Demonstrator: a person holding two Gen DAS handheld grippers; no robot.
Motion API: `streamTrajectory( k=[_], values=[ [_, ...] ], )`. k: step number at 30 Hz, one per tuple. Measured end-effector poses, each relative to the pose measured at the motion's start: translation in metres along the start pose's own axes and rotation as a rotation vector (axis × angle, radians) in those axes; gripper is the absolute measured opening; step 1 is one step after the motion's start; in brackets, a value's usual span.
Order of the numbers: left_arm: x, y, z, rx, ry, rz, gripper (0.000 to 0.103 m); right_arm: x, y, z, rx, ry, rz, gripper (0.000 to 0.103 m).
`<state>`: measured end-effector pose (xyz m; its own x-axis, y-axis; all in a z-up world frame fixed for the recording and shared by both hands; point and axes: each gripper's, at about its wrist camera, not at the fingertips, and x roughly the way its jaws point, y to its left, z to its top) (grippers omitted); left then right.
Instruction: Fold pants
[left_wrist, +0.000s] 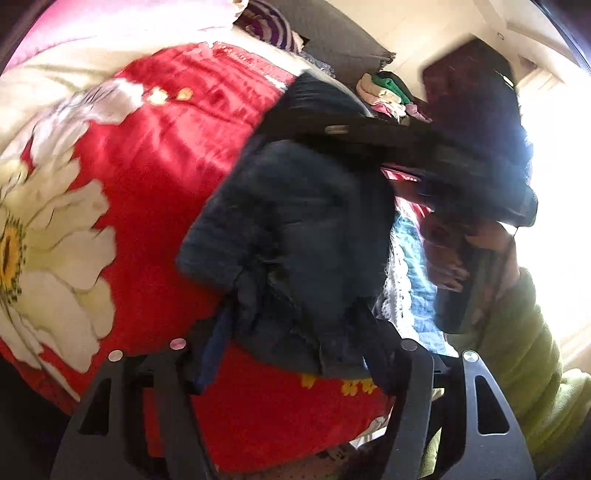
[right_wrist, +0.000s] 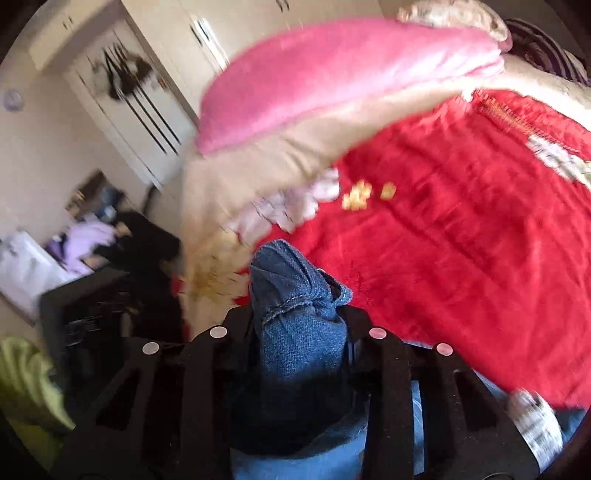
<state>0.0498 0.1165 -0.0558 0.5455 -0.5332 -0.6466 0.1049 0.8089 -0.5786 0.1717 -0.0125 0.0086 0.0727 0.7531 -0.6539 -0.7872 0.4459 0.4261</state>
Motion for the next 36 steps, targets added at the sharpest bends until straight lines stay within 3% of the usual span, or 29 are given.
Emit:
streamTrajectory(
  k=[1, 2, 8, 11, 15, 21, 25, 28, 32, 36],
  values=[
    [0.001, -0.004, 0.002, 0.001, 0.001, -0.011, 0.065, -0.018, -0.002, -0.004, 0.004, -0.035, 0.017, 0.028],
    [0.003, -0.009, 0.006, 0.000, 0.003, -0.026, 0.076, -0.030, -0.003, -0.005, 0.005, -0.058, 0.023, 0.028],
    [0.020, -0.055, 0.020, 0.072, 0.018, -0.116, 0.075, -0.089, -0.018, -0.025, 0.024, -0.166, 0.031, 0.029],
    [0.031, -0.079, 0.025, 0.119, 0.029, -0.131, 0.074, -0.111, -0.028, -0.036, 0.046, -0.204, 0.025, 0.037],
    [0.045, -0.114, 0.024, 0.203, 0.041, -0.136, 0.074, -0.147, -0.042, -0.060, 0.100, -0.279, -0.018, 0.064],
    [0.072, -0.152, -0.002, 0.339, 0.142, -0.143, 0.074, -0.197, -0.076, -0.119, 0.272, -0.374, -0.155, 0.069],
    [0.089, -0.158, -0.015, 0.373, 0.193, -0.108, 0.075, -0.196, -0.087, -0.145, 0.354, -0.360, -0.220, 0.071],
    [0.096, -0.154, -0.020, 0.391, 0.200, -0.068, 0.075, -0.177, -0.091, -0.152, 0.370, -0.295, -0.254, 0.071],
    [0.100, -0.157, -0.018, 0.395, 0.204, -0.056, 0.076, -0.152, -0.096, -0.156, 0.341, -0.143, -0.484, 0.066],
    [0.100, -0.158, -0.021, 0.393, 0.203, -0.046, 0.076, -0.149, -0.104, -0.165, 0.371, -0.142, -0.495, 0.066]
  ],
)
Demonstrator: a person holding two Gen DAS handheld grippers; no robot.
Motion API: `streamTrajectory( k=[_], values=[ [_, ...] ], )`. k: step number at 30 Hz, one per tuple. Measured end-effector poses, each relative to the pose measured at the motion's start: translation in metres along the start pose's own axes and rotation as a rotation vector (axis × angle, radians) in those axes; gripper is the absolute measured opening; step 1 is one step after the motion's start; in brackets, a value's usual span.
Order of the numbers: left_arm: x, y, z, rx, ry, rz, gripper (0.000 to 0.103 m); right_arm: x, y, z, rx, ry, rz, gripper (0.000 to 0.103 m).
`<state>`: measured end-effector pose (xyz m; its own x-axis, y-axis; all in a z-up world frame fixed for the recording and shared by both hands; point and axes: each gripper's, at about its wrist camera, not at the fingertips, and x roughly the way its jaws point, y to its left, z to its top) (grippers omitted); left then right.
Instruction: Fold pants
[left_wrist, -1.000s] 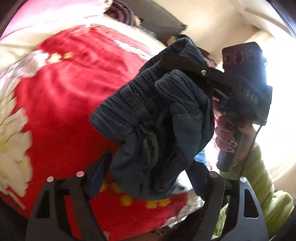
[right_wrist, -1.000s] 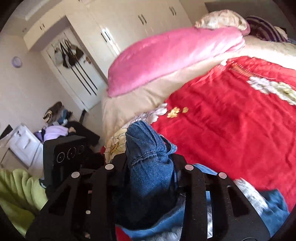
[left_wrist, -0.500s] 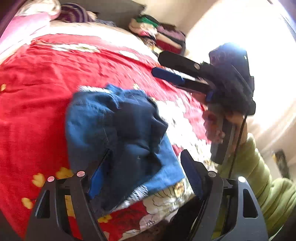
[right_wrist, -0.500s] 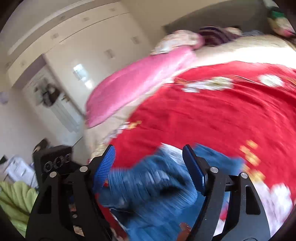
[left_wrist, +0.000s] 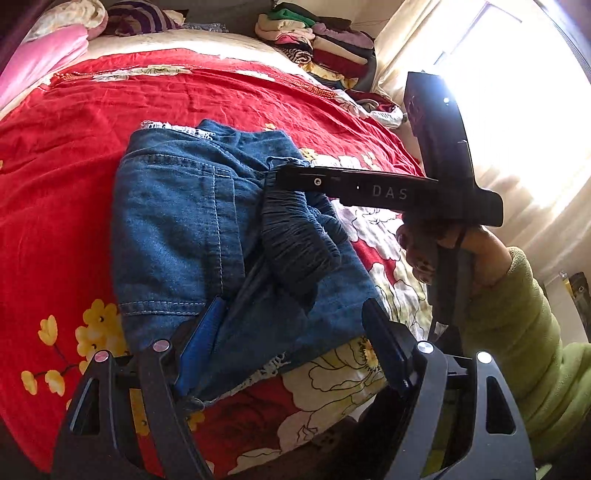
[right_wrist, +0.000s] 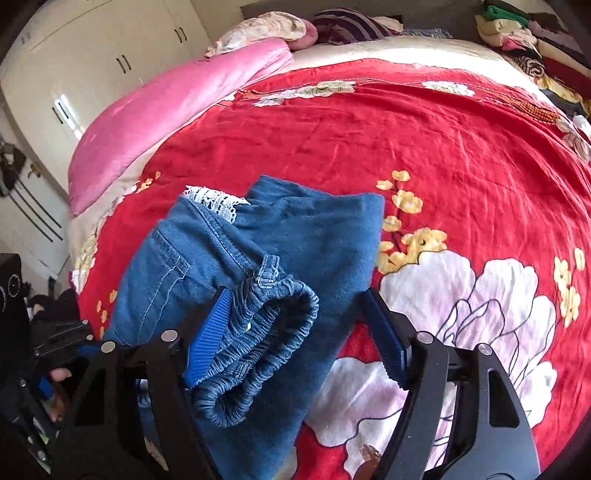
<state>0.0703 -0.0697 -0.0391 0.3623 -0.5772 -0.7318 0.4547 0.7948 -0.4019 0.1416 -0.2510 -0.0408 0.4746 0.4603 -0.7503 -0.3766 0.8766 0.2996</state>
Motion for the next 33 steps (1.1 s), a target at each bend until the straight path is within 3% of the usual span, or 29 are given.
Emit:
streamTrajectory(
  k=[3, 5, 12, 20, 26, 33],
  values=[
    [-0.016, -0.008, -0.004, 0.004, -0.016, 0.014, 0.077, -0.016, 0.003, -0.003, -0.021, -0.063, 0.022, 0.067],
    [-0.025, -0.011, -0.003, 0.002, -0.035, 0.030, 0.084, -0.034, 0.004, -0.004, -0.025, -0.123, 0.031, 0.068],
    [-0.054, -0.006, 0.001, 0.002, -0.100, 0.088, 0.095, -0.080, 0.012, -0.013, -0.038, -0.267, 0.029, 0.081],
    [-0.061, 0.000, 0.005, -0.010, -0.119, 0.127, 0.098, -0.125, 0.027, -0.034, -0.082, -0.385, 0.030, 0.089],
    [-0.063, 0.009, 0.011, -0.016, -0.133, 0.160, 0.098, -0.140, 0.052, -0.058, -0.195, -0.384, 0.048, 0.091],
    [-0.058, 0.036, 0.026, -0.065, -0.125, 0.200, 0.098, -0.127, 0.095, -0.085, -0.378, -0.294, 0.029, 0.091]
  ],
)
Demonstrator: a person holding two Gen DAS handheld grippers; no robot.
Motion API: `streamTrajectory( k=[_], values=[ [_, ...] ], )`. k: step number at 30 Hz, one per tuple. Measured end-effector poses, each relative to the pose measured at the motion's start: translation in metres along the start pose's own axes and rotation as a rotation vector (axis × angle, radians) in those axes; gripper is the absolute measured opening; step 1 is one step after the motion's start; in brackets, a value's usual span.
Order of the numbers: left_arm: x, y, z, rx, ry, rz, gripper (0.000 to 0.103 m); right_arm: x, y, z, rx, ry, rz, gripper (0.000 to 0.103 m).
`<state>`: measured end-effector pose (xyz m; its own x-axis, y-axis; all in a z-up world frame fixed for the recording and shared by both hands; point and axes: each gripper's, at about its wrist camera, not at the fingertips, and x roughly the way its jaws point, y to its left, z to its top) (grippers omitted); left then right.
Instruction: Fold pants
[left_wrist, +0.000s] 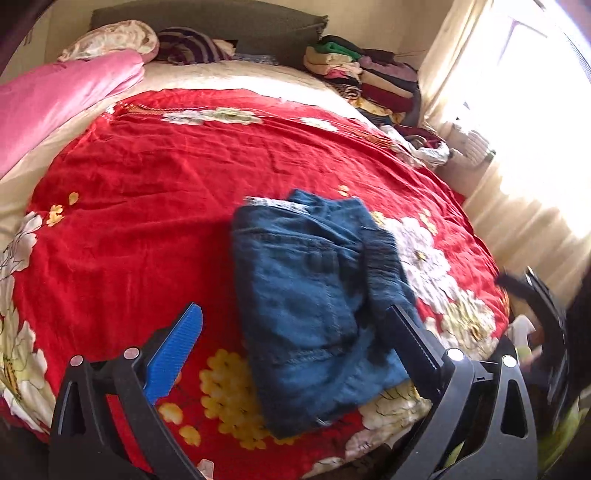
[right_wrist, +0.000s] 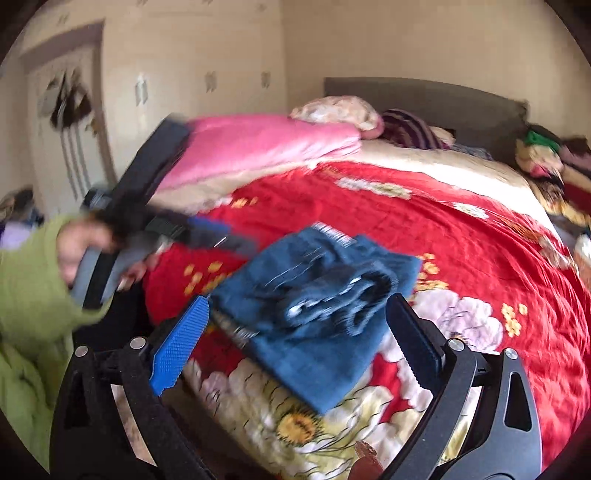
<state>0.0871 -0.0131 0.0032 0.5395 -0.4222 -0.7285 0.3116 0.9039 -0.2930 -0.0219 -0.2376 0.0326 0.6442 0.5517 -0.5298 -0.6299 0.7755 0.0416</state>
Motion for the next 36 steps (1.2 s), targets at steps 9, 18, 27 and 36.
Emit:
streamTrajectory(
  k=[9, 18, 27, 36],
  values=[
    [0.013, 0.012, 0.019, -0.011, -0.006, -0.038, 0.058, 0.032, 0.050, -0.005, -0.159, 0.086, 0.069, 0.081],
    [0.049, -0.011, 0.021, 0.104, 0.084, -0.058, 0.018, 0.068, 0.076, -0.008, -0.356, 0.169, 0.042, 0.039],
    [0.073, -0.003, 0.026, 0.082, 0.133, -0.055, 0.018, 0.093, 0.085, -0.003, -0.495, 0.179, 0.030, 0.038],
    [0.076, -0.002, 0.027, 0.070, 0.135, -0.062, 0.018, 0.082, 0.082, -0.006, -0.462, 0.164, 0.145, 0.001]
  ],
)
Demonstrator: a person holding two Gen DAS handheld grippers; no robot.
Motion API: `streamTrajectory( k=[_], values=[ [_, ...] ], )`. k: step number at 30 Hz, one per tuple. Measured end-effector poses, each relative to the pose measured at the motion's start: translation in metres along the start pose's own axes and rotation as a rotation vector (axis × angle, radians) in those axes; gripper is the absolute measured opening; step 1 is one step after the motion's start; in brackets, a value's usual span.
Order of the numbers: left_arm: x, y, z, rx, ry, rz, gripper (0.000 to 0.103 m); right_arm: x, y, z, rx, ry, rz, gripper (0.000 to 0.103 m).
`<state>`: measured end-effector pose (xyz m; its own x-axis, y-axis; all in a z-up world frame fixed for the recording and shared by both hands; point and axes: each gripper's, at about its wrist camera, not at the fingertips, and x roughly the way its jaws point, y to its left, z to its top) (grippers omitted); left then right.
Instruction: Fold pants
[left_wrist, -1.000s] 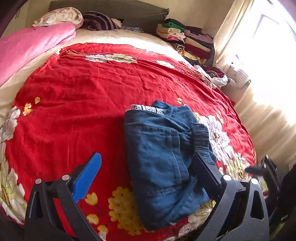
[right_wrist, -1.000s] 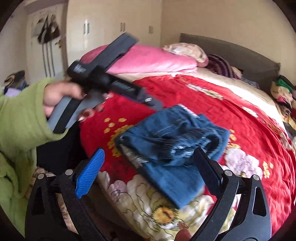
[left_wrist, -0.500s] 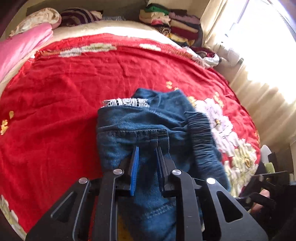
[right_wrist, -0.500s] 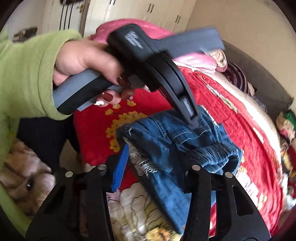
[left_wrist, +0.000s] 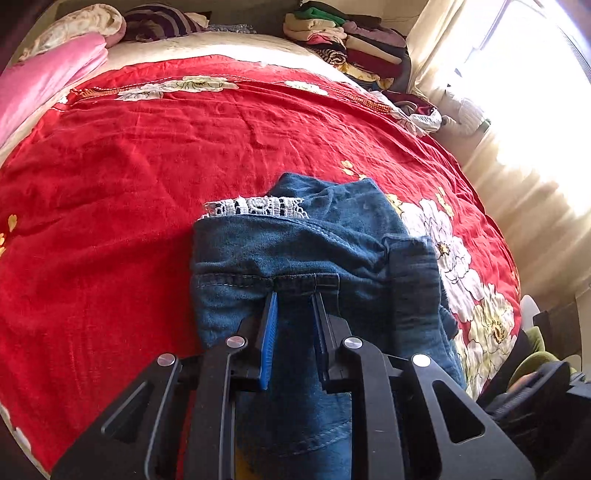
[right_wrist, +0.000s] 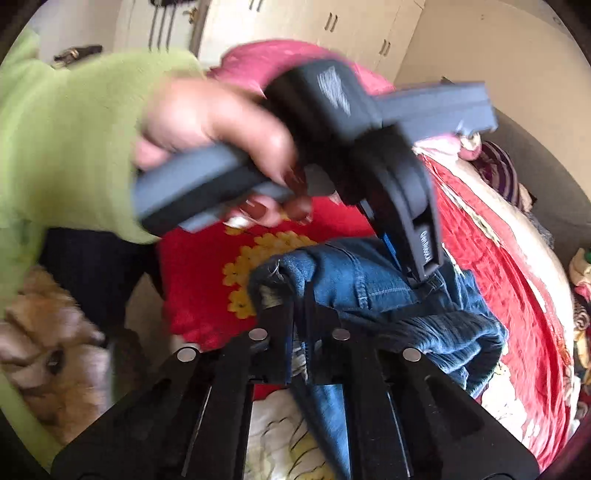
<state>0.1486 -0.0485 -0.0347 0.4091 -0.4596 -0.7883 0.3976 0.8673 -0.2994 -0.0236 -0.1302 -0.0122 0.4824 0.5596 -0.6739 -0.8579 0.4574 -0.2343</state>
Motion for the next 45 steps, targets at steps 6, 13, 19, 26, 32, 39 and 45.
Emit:
streamTrajectory(
  k=[6, 13, 19, 26, 32, 39, 45],
  values=[
    [0.001, 0.001, 0.000, -0.002, -0.002, -0.003, 0.018, -0.003, 0.010, -0.016, -0.030, 0.053, 0.001, 0.001],
    [0.000, 0.000, -0.003, -0.005, -0.013, 0.001, 0.018, 0.008, 0.010, -0.025, 0.009, 0.080, 0.026, 0.006],
    [-0.002, -0.003, -0.004, 0.004, -0.023, 0.017, 0.018, -0.005, 0.004, -0.026, 0.082, 0.048, 0.049, 0.020],
    [-0.006, -0.005, -0.007, 0.011, -0.031, 0.024, 0.020, -0.034, 0.003, -0.018, 0.171, -0.052, 0.070, 0.043],
    [-0.009, -0.008, -0.009, 0.014, -0.038, 0.023, 0.025, -0.050, 0.004, -0.014, 0.201, -0.091, 0.040, 0.056],
    [-0.024, -0.012, -0.012, 0.025, -0.066, 0.039, 0.033, -0.057, -0.006, -0.016, 0.252, -0.132, -0.010, 0.074],
    [-0.042, -0.014, -0.014, 0.030, -0.106, 0.054, 0.042, -0.072, -0.017, -0.019, 0.305, -0.172, -0.068, 0.083]
  ],
)
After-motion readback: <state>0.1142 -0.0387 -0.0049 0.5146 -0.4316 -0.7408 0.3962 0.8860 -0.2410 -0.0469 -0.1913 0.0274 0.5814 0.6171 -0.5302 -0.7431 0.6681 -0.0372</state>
